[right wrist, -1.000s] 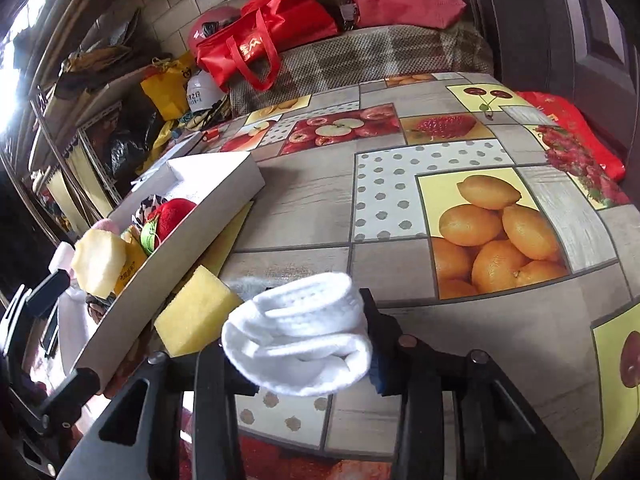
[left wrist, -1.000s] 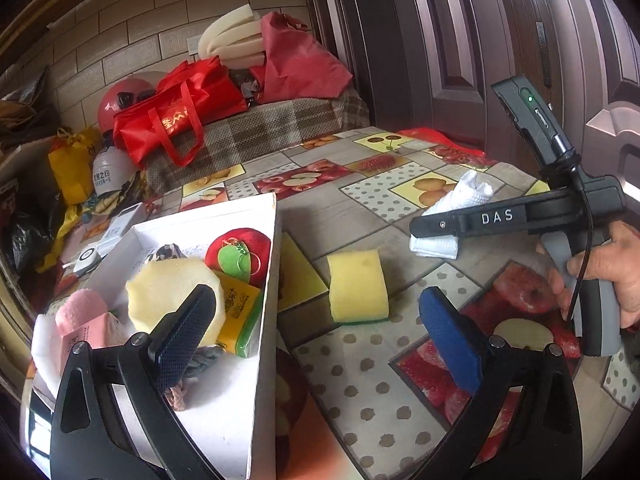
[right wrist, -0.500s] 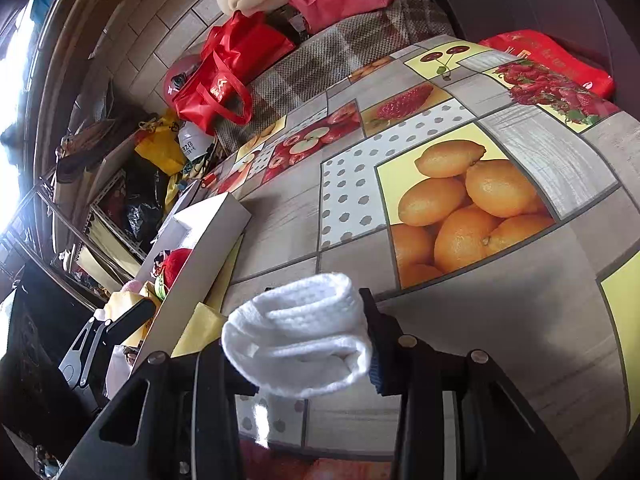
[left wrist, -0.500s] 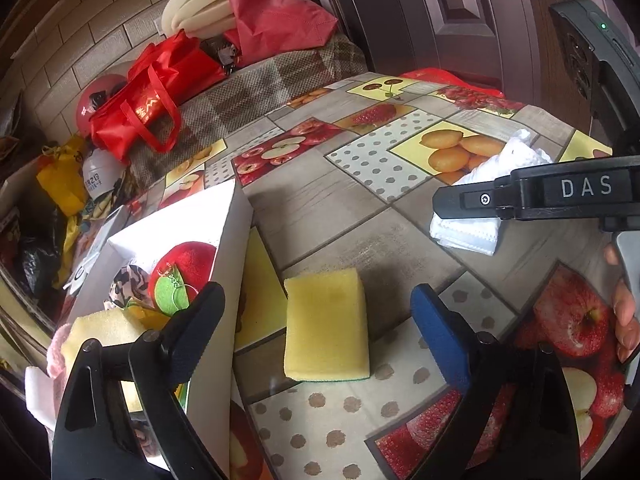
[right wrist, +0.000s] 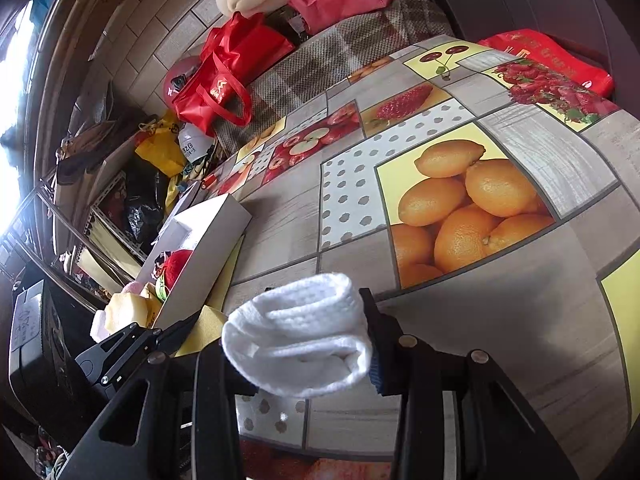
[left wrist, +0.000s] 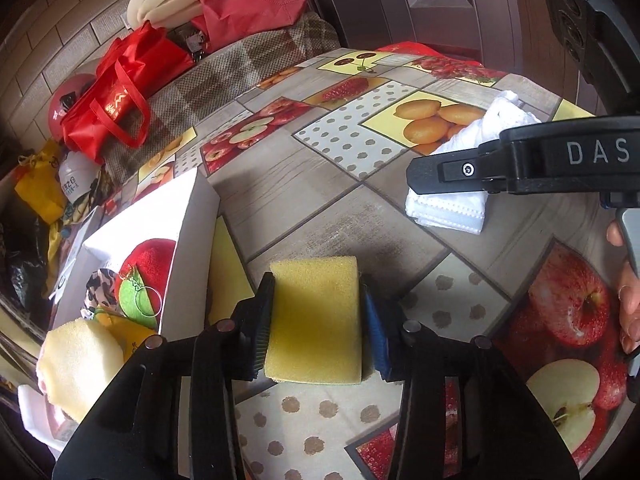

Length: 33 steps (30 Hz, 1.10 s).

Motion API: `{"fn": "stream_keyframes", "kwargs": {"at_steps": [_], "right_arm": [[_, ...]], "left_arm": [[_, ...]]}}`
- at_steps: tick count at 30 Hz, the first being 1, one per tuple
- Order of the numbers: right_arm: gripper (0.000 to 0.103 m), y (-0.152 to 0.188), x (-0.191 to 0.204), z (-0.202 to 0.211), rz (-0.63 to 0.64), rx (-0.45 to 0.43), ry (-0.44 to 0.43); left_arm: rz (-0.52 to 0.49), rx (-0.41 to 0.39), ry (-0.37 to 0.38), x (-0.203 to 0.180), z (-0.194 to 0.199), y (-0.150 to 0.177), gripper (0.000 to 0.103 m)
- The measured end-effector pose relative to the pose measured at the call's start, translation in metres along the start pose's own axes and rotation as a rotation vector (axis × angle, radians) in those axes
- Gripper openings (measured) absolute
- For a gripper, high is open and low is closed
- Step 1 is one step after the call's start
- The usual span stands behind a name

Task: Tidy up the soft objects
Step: 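Carry the yellow sponge and white sock into the box and release both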

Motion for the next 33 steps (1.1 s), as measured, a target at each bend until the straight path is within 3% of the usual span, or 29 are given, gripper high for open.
{"fn": "stream_keyframes", "kwargs": {"at_steps": [11, 18, 30, 33], "right_arm": [[0.039, -0.003, 0.0, 0.007, 0.012, -0.039, 0.024], [0.039, 0.011, 0.022, 0.042, 0.106, -0.193, 0.099], [0.04, 0.059, 0.107, 0.051, 0.377, -0.338, 0.267], [0.04, 0.06, 0.111, 0.047, 0.362, -0.335, 0.242]], "left_arm": [[-0.018, -0.313, -0.034, -0.002, 0.065, 0.004, 0.04], [0.022, -0.361, 0.024, 0.0, 0.09, 0.021, 0.04], [0.113, -0.411, 0.057, 0.021, 0.116, 0.05, 0.04], [0.108, -0.422, 0.028, 0.026, 0.12, 0.057, 0.04]]}}
Point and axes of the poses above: each gripper's, at about its wrist camera, not at the fingertips, and z roughly against the way its jaws point, x to its left, y to its underside, the point moved 6 cm from there along -z, roughly the way its jaws point, and after that the axes turned 9 degrees about x, right-handed, at the moved point
